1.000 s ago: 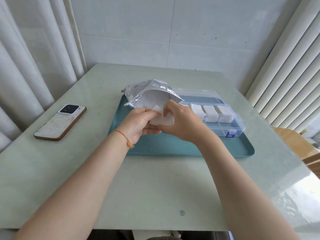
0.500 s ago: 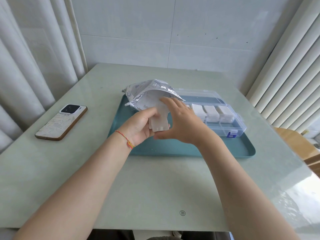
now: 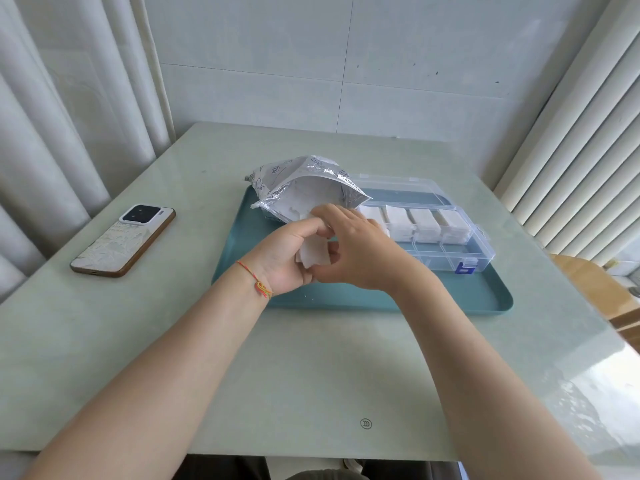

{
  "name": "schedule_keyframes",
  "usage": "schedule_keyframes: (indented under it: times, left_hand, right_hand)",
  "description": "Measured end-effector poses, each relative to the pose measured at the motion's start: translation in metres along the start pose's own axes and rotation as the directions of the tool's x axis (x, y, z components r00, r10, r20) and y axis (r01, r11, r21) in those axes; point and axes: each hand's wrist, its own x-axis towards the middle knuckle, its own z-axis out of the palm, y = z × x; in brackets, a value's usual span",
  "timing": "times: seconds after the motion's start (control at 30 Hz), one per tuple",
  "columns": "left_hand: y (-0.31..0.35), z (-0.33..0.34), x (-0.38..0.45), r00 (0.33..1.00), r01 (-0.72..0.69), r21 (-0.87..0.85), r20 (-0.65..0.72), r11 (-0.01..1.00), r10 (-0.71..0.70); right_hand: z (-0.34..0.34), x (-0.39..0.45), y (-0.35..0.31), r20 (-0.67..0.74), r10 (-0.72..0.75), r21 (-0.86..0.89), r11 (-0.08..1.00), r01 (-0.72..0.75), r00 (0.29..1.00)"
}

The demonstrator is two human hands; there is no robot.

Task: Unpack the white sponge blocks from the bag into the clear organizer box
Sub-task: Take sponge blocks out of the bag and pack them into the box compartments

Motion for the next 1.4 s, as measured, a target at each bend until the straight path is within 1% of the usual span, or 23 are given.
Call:
schedule_keyframes:
  times: [0.07,0.13,0.17,0.23,0.37,0.57,0.63,0.7,0.73,0.8,0.87,0.93,1.0,1.07,1.2,1.3,1.4]
  left_hand:
    - [0.0008,0.0016,-0.0034,0.995,-0.002,0.009,0.096,1.0,0.002]
    - [0.0005,0.0013,-0.0039,0.983,0.001,-0.045,0.183,0.999,0.008]
    - [0.0001,0.0004,-0.0033,0.981,0.004,-0.076,0.195,0.997,0.011]
    - [0.0004,-0.0004,-0.0026,0.981,0.019,-0.099,0.194,0.995,0.0]
    - [0.001,-0.0013,-0.0017,0.992,0.041,-0.112,0.127,0.993,-0.026]
    - [-0.0005,-0.0042,0.0047,0.994,0.029,-0.186,0.11,0.982,-0.008]
    - [-0.0014,-0.0048,0.0043,0.99,0.041,-0.132,0.142,0.99,-0.022]
    - [-0.0022,-0.0032,0.0027,0.983,0.027,-0.059,0.183,0.998,-0.016]
    - [-0.0024,-0.0014,0.0017,0.984,0.026,-0.036,0.178,0.999,-0.019]
    - [-0.0011,0.0009,0.0002,0.991,0.048,-0.035,0.129,0.998,-0.043]
    - [0.0011,0.0009,0.0,0.996,0.068,-0.129,0.059,0.989,-0.061]
    - [0.002,-0.0011,0.0009,0.998,0.055,-0.211,0.0,0.976,-0.056]
    - [0.0014,-0.0003,0.0007,0.999,0.032,-0.213,0.008,0.976,-0.031]
    - [-0.0002,0.0024,0.0007,0.999,0.036,-0.181,0.044,0.983,-0.028]
    - [-0.0011,0.0039,0.0006,0.999,0.023,-0.155,0.028,0.988,-0.019]
    - [-0.0011,0.0032,-0.0004,0.998,0.002,-0.104,0.056,0.995,0.004]
    - [-0.0001,0.0045,-0.0026,0.998,0.015,-0.117,0.069,0.993,-0.007]
  right_hand:
    - [-0.0011,-0.0008,0.0011,0.016,0.008,0.013,1.0,-0.008,1.0]
    - [-0.0026,-0.0018,0.0024,0.038,0.025,0.015,1.0,-0.025,0.999]
    - [-0.0033,-0.0021,0.0028,0.043,0.031,0.013,0.999,-0.031,0.999]
    - [-0.0034,-0.0016,0.0024,0.022,0.03,0.02,0.999,-0.03,0.999]
    - [0.0005,0.0018,0.0005,-0.04,0.007,0.061,0.998,-0.005,0.999]
    - [0.0009,-0.0005,0.0014,0.011,0.005,0.189,0.982,-0.007,1.0]
    - [-0.0013,-0.0002,-0.0002,0.005,0.011,0.219,0.976,-0.012,1.0]
    - [-0.0024,-0.0003,-0.0011,0.015,0.007,0.209,0.978,-0.01,1.0]
    - [-0.0018,-0.0002,-0.0012,0.027,0.007,0.197,0.98,-0.013,1.0]
    - [-0.0003,-0.0001,-0.0013,0.036,0.018,0.199,0.98,-0.025,0.999]
    - [0.0014,0.0003,-0.0011,0.004,0.02,0.193,0.981,-0.021,1.0]
    - [0.0015,0.0008,-0.0011,-0.044,0.016,0.185,0.983,-0.008,0.999]
    - [0.0016,0.0011,-0.0018,-0.085,0.013,0.215,0.977,0.005,0.996]
    - [0.0026,0.0012,-0.0016,-0.107,0.01,0.245,0.969,0.017,0.994]
    - [0.0016,0.0023,0.0024,-0.074,0.025,0.268,0.963,-0.005,0.997]
    - [0.0024,0.0035,0.0037,-0.086,0.021,0.307,0.952,0.007,0.996]
    - [0.002,0.0028,0.0033,-0.07,0.015,0.35,0.937,0.01,0.997]
